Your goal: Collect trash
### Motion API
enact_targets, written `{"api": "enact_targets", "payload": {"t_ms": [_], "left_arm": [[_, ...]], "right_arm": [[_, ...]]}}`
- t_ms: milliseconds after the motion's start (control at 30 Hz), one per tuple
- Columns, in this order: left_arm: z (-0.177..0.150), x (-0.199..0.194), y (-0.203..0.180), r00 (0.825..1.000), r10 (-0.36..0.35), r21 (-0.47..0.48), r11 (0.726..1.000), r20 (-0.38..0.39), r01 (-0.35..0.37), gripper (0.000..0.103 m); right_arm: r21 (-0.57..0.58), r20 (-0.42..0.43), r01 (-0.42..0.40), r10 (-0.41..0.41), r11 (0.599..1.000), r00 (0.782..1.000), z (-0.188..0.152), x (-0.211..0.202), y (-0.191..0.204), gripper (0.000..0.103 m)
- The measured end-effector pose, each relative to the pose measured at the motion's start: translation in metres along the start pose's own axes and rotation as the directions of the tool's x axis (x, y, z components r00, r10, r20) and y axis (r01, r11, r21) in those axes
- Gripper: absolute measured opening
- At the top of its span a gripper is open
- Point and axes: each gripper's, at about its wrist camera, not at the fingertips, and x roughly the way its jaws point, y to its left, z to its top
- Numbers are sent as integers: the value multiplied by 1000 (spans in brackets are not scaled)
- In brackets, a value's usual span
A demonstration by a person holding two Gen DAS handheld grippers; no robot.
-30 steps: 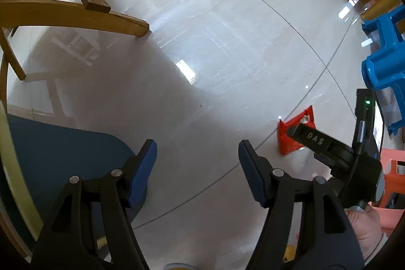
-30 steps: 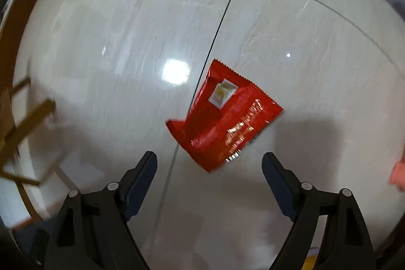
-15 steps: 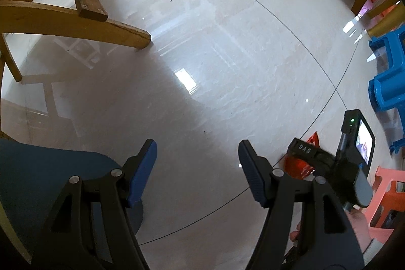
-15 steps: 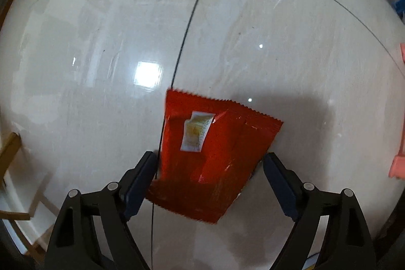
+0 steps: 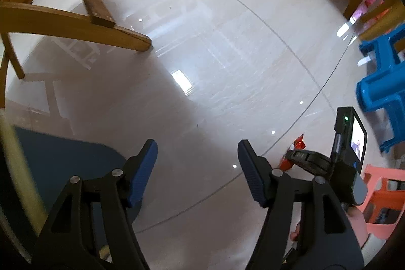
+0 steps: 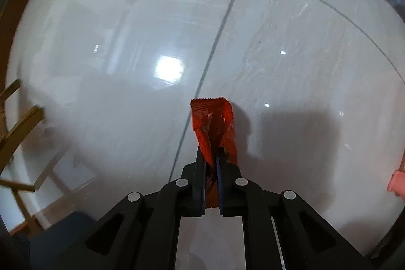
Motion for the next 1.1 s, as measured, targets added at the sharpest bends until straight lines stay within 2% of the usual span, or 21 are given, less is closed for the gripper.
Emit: {"api": "enact_targets", "payload": {"t_ms": [133, 200, 333, 400, 567, 633, 733, 767, 833, 867, 900, 933, 967, 1000, 1067, 1100], "left_arm": [[-4, -49, 15, 1000, -3, -50, 999, 29, 4, 63], [-9, -75, 26, 999, 8, -78, 997, 39, -5, 63], [-22, -133, 63, 998, 36, -165, 986, 47, -28, 63], [-30, -158, 84, 998, 54, -219, 975, 43, -43, 63], [-59, -210, 150, 996, 83, -395, 916, 15, -70, 63], [-73, -221, 179, 998, 59, -468, 882, -4, -54, 63], [-86, -228, 209, 1000, -1, -538, 843, -9, -4, 64], [-90, -227, 216, 1000, -26, -548, 836, -9, 17, 65], [-98, -228, 231, 996, -83, -578, 814, -13, 60, 71], [-103, -229, 238, 996, -84, -596, 800, -9, 62, 71], [-108, -231, 249, 996, -86, -619, 782, 3, 69, 71], [-110, -234, 253, 998, -67, -626, 778, 10, 58, 71], [-112, -240, 257, 1000, 13, -623, 782, 6, -6, 71], [-112, -247, 258, 993, 120, -611, 786, 3, -93, 71], [-114, -261, 261, 955, 297, -588, 772, -3, -242, 71], [-114, -265, 263, 950, 311, -586, 769, -4, -254, 71]], "right_arm": [[-58, 1, -90, 90, 994, 996, -21, -53, 22, 3], [-121, 2, -148, 149, 982, 989, -39, -93, 45, 3], [-239, -22, -238, 240, 941, 971, -77, -159, 88, 3], [-314, -50, -283, 282, 906, 958, -105, -194, 118, 3], [-485, -141, -349, 322, 802, 936, -181, -250, 189, 3], [-555, -171, -353, 312, 753, 934, -216, -257, 219, 3], [-604, -210, -362, 296, 710, 932, -247, -262, 253, 3], [-624, -224, -362, 285, 692, 932, -259, -258, 262, 7], [-691, -224, -313, 219, 652, 950, -280, -252, 277, 25], [-722, -215, -284, 185, 631, 959, -295, -246, 273, 35], [-731, -218, -284, 183, 620, 959, -301, -246, 278, 36], [-738, -231, -304, 197, 602, 953, -308, -246, 279, 36], [-758, -223, -302, 205, 579, 953, -309, -246, 285, 39], [-785, -198, -279, 203, 553, 959, -315, -251, 290, 48], [-829, -168, -258, 219, 497, 961, -327, -262, 302, 57], [-837, -166, -259, 227, 483, 960, -328, -266, 300, 58]]}}
